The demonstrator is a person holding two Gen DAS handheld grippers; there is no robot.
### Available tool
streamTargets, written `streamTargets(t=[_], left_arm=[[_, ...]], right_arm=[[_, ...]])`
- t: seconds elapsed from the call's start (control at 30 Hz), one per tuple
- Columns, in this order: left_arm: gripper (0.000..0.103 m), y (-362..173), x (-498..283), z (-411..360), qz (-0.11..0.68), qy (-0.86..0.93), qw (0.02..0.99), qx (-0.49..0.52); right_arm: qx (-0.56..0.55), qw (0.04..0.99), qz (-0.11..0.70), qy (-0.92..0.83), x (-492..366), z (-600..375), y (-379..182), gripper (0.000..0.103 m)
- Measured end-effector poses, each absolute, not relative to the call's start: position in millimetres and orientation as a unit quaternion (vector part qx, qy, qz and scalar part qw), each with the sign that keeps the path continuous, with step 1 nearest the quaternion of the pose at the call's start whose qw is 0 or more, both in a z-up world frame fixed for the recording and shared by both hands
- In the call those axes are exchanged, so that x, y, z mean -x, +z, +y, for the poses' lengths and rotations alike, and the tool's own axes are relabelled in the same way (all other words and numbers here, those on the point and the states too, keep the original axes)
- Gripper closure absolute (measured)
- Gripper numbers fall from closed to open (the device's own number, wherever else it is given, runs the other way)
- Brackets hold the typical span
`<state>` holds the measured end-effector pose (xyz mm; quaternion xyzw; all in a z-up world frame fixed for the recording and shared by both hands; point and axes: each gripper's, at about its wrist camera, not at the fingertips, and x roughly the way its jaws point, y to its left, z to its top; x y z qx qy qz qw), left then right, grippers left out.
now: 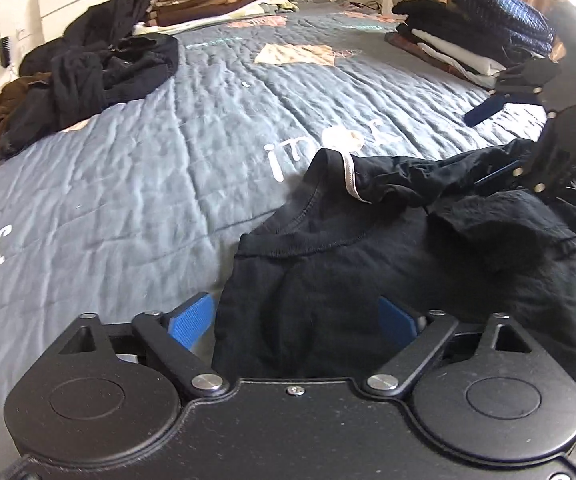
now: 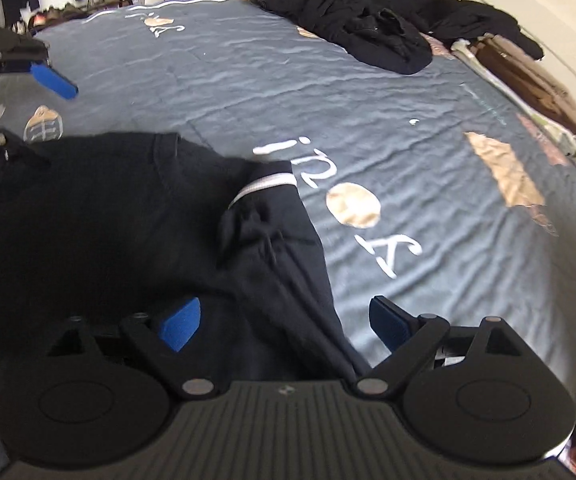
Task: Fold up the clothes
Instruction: 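Release the black garment and spread it flat with both tools, then grasp the T-shirt hem with the left tool while the right tool grasps the cuff, lift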
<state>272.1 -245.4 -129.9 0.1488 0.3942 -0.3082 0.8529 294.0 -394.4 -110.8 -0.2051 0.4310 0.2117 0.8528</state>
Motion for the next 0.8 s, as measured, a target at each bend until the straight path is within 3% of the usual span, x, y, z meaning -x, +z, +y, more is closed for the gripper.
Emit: streamTargets(t=[0.27,0.33,0.4,0.47,0.5,0.53,0.8], left_arm=[[0.018,-168.3,-317.2,-254.1,0.444,-0.297,0.832,-0.15],[0.018,-178.2,-324.1,-254.0,0.458,-0.298,0.826,-0.14],[0.027,-184.1,-326.8,-251.9,0.462,-0.31,0.823,-0.117],[0.061,-184.4,-327.2,-250.9,0.461,-0.325,0.819,-0.103],[0.072,-183.4,-327.9,-250.2,0.46,-0.328,0.819,-0.099],[0.089,-181.9,-329.6,-248.4,0.463,-0.333,0.816,-0.091],[0.094,-128.8,-321.1,-223.3,0.421,-0.365,0.829,-0.058]], right_arm=[[0.203,0.833,0.459,0.232,-333.2,-379.4,-153.6,0.014],[0.191,0.829,0.469,0.238,-339.6,-379.3,-162.0,0.026],[0.175,0.829,0.477,0.232,-344.2,-382.9,-165.6,0.05],[0.155,0.837,0.478,0.216,-347.8,-391.3,-163.8,0.069],[0.145,0.842,0.477,0.207,-349.2,-397.2,-161.4,0.08],[0.132,0.847,0.475,0.2,-349.7,-403.6,-157.4,0.083],[0.023,0.889,0.421,0.181,-330.8,-445.2,-89.0,0.087]])
